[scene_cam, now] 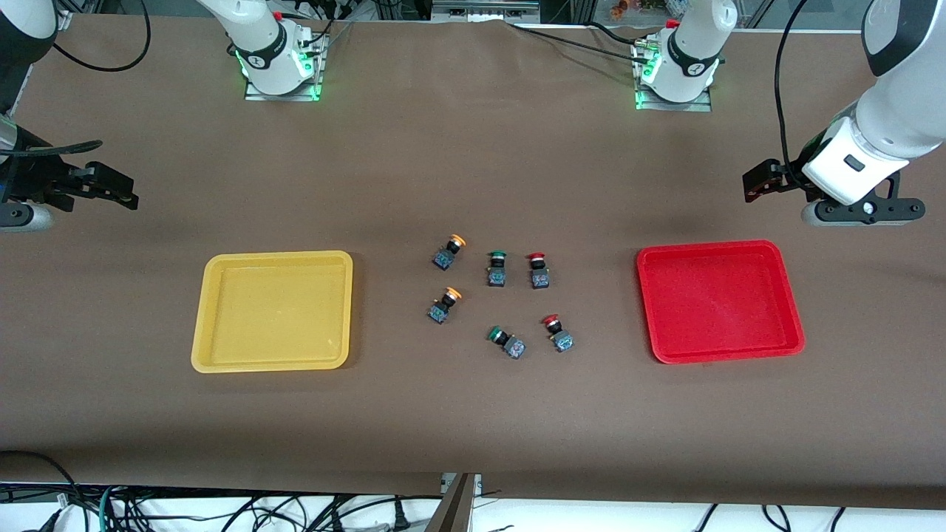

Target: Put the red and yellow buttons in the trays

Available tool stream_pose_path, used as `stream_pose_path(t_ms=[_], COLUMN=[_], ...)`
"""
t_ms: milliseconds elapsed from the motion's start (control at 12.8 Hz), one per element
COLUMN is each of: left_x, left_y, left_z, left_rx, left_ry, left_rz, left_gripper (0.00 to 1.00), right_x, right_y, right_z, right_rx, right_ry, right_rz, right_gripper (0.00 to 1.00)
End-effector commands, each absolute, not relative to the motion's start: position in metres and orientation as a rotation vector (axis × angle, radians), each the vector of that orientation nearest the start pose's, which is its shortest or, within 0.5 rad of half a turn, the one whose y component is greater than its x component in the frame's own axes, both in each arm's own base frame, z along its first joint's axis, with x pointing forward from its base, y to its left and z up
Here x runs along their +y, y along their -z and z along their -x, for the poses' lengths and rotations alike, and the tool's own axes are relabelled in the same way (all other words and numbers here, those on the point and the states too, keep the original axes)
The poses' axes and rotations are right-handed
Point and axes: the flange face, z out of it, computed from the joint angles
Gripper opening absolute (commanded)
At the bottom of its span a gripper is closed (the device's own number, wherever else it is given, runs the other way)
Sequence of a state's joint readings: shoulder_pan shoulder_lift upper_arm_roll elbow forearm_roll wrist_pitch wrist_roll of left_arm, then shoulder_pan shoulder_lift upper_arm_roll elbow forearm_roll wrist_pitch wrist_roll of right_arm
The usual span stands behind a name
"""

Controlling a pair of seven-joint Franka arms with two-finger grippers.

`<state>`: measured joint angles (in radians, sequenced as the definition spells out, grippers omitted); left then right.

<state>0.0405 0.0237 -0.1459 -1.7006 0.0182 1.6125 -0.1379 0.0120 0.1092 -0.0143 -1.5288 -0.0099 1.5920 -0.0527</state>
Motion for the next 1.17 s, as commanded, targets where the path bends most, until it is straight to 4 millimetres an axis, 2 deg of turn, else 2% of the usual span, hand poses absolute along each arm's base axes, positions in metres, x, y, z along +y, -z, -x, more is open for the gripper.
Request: stream_pose_path(t_ms=[0,391,860,939,1017,1095], left_x=[-0.05,-0.051,-0.057,-0.055,-0.053,-0.053], left_y=[-0.562,-0.56,-0.557,-0.555,-0.565,-0.558], left_z=[-0.561,-0.562,-0.563,-0.565,-0.571,-0.581], left_rx=[-0.062,-0.141,-0.129,-0.137,-0.147,-0.156], left_ry=[-0.124,-0.135,-0.14,-0.146,-0.115,-0.135], left_rz=[3.118,3.126,3.126,3.131,3.151,3.174], left_gripper=[1.0,1.0,1.0,1.0,1.0,1.0], right_x=[-0.002,-0.003,-0.004,-0.007,-0.007,-0.003], right_y=[-0.589,-0.589,-0.586,-0.583,-0.58,-0.572], right_z=[-0.591,-0.591,-0.598,-0.602,-0.605,-0.61], right_rx=[-0.087,-0.085,-0.102,-0.1,-0.101,-0.111], right_ry=[-0.058,-0.058,-0.025,-0.013,0.001,0.002], right_rz=[3.144,3.144,3.151,3.152,3.152,3.155], right_gripper=[1.0,1.0,1.0,1.0,1.0,1.0])
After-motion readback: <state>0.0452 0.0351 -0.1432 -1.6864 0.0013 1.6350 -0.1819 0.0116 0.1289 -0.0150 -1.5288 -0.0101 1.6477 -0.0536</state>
